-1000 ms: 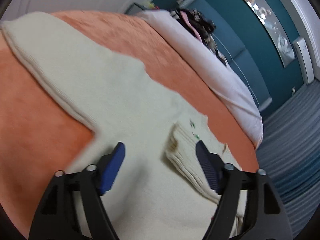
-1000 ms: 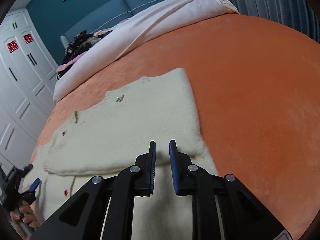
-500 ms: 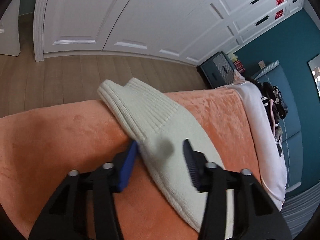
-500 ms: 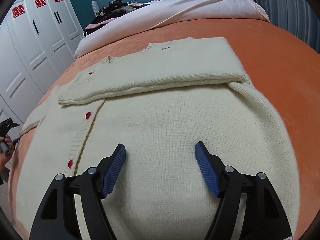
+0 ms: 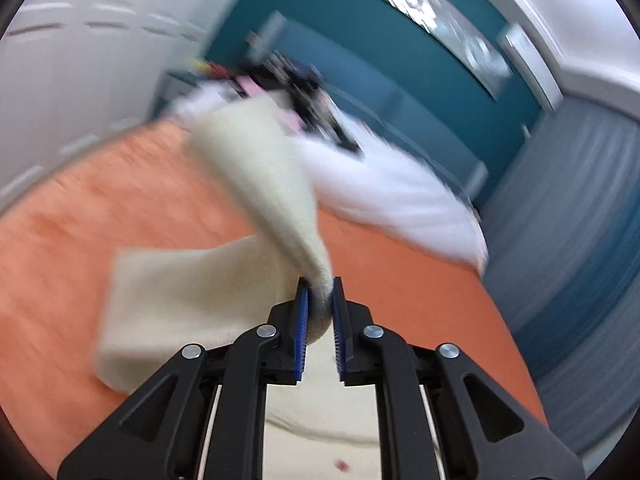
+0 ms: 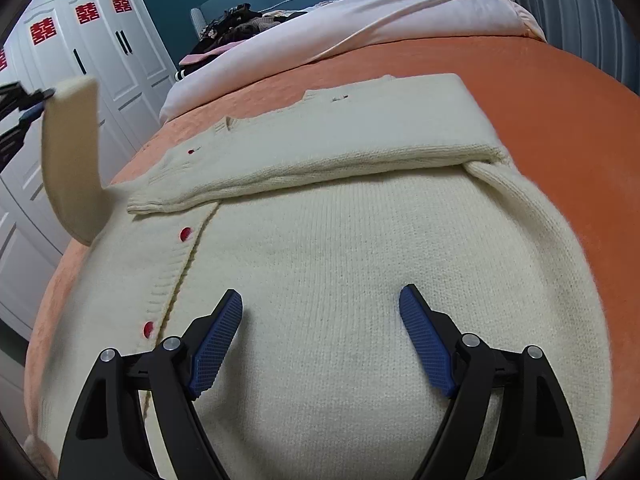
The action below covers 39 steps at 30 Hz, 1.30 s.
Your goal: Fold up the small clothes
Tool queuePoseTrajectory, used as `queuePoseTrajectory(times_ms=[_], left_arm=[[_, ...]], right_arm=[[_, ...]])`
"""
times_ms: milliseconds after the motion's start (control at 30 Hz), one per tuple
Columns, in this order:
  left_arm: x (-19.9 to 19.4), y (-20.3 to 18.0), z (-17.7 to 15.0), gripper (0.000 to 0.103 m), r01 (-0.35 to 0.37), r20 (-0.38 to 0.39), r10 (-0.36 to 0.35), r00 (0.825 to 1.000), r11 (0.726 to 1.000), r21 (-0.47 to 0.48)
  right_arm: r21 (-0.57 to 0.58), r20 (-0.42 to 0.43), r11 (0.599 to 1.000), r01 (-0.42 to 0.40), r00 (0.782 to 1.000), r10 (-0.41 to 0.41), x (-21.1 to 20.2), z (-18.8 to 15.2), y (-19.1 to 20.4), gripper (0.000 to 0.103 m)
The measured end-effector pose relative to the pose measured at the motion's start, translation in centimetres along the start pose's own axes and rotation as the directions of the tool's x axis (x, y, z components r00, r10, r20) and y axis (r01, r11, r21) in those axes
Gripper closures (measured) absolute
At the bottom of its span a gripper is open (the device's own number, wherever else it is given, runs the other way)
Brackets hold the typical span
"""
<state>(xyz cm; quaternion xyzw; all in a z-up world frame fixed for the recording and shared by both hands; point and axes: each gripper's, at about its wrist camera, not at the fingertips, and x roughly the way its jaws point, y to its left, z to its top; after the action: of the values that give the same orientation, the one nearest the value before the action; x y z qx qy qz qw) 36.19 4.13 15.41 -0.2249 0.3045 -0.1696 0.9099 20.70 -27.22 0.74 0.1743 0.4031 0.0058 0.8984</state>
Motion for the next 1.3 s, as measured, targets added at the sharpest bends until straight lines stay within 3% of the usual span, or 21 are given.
queuePoseTrajectory(times_ms=[67, 133, 233, 367, 433, 533, 633, 733, 800, 833, 867, 900, 933, 1000, 1100, 1167, 1233, 1267, 1300], left_arm=[[4.3, -2.0, -5.2, 0.082, 0.001, -0.150, 0.002, 0.989, 1.000, 0.018], [6.9, -1.8, -9.9, 0.079, -0.048, -0.251, 0.042, 0.967, 0.999, -0.016], [7.4, 0.6, -14.1, 0.074, -0.082, -0.287, 0.030, 0.958, 0.982, -0.170], [4.1, 4.6, -13.9, 0.066, -0.130, -0.214, 0.066, 0.975, 0.945, -0.301], [3.1, 7.7, -11.9, 0.059, -0.162, -0.171, 0.107, 0.979, 0.923, -0.350], [1.9, 11.9, -10.3, 0.056, -0.194, -0.153, 0.138, 0.979, 0.868, -0.457], [0.9, 15.3, -10.0, 0.056, -0.202, -0.141, 0.147, 0.979, 0.794, -0.574], [0.3, 17.5, -10.5, 0.057, -0.152, -0.102, 0.113, 0.988, 0.724, -0.673], [0.9, 18.0, -10.4, 0.064, -0.149, -0.099, 0.112, 0.989, 0.700, -0.698], [1.0, 17.9, -10.2, 0.068, -0.155, -0.099, 0.121, 0.988, 0.705, -0.692], [1.1, 17.6, -9.8, 0.084, -0.152, -0.090, 0.125, 0.988, 0.714, -0.683], [1.2, 17.2, -9.5, 0.091, -0.129, -0.064, 0.117, 0.991, 0.729, -0.672], [0.5, 16.9, -8.7, 0.091, -0.112, -0.032, 0.120, 0.992, 0.747, -0.655], [-0.1, 15.8, -7.2, 0.090, -0.090, 0.011, 0.121, 0.993, 0.796, -0.599], [1.6, 15.0, -6.7, 0.089, -0.144, -0.041, 0.142, 0.989, 0.866, -0.479], [3.1, 15.0, -8.4, 0.089, -0.218, -0.113, 0.188, 0.976, 0.877, -0.428], [4.2, 15.8, -10.9, 0.089, -0.280, -0.164, 0.230, 0.959, 0.862, -0.423], [3.9, 16.1, -11.7, 0.090, -0.256, -0.132, 0.220, 0.967, 0.865, -0.431], [3.5, 16.2, -12.2, 0.090, -0.236, -0.101, 0.213, 0.972, 0.876, -0.420]], right_arm=[[0.009, 0.001, 1.000, -0.010, 1.000, 0.010, -0.2, 0.0, -0.2, 0.025], [0.020, 0.002, 1.000, -0.024, 1.000, 0.024, -0.4, 0.1, -0.4, 0.025], [0.042, 0.006, 0.998, -0.054, 0.999, 0.054, -0.6, 0.2, -0.8, 0.025], [0.086, 0.018, 0.993, -0.078, 0.997, 0.076, -1.7, 1.0, -1.3, 0.025], [0.111, 0.077, 0.989, -0.095, 0.993, 0.087, -2.8, 2.5, -1.4, 0.024], [0.147, 0.105, 0.982, -0.116, 0.989, 0.101, -2.4, 6.2, -1.2, 0.024], [0.181, 0.062, 0.978, -0.103, 0.994, 0.093, 0.6, 9.8, -0.9, 0.024], [0.201, -0.016, 0.978, -0.051, 0.998, 0.055, 4.5, 11.5, -0.7, 0.025], [0.236, -0.074, 0.970, -0.060, 0.994, 0.080, 6.9, 11.5, -0.3, 0.042], [0.239, -0.088, 0.969, -0.066, 0.992, 0.089, 7.6, 11.5, 0.2, 0.069], [0.230, -0.101, 0.970, -0.075, 0.990, 0.100, 8.1, 11.7, 0.9, 0.090], [0.222, -0.105, 0.972, -0.080, 0.989, 0.105, 8.1, 12.1, 1.6, 0.091], [0.216, -0.061, 0.970, -0.111, 0.990, 0.126, 7.0, 12.9, 2.1, 0.093], [0.191, 0.097, 0.959, -0.207, 0.977, 0.192, 2.9, 14.9, 2.8, 0.094], [0.121, 0.227, 0.976, -0.180, 0.962, 0.149, -1.3, 16.2, 2.2, 0.095], [0.119, 0.138, 0.990, -0.081, 0.988, 0.064, 1.1, 15.3, 0.3, 0.095], [0.124, -0.051, 0.992, 0.026, 0.999, -0.020, 6.0, 12.6, -2.0, 0.095], [0.126, -0.091, 0.992, 0.028, 0.996, -0.017, 7.3, 11.2, -2.7, 0.096], [0.130, -0.046, 0.991, 0.006, 0.999, 0.000, 6.8, 10.6, -3.0, 0.096]])
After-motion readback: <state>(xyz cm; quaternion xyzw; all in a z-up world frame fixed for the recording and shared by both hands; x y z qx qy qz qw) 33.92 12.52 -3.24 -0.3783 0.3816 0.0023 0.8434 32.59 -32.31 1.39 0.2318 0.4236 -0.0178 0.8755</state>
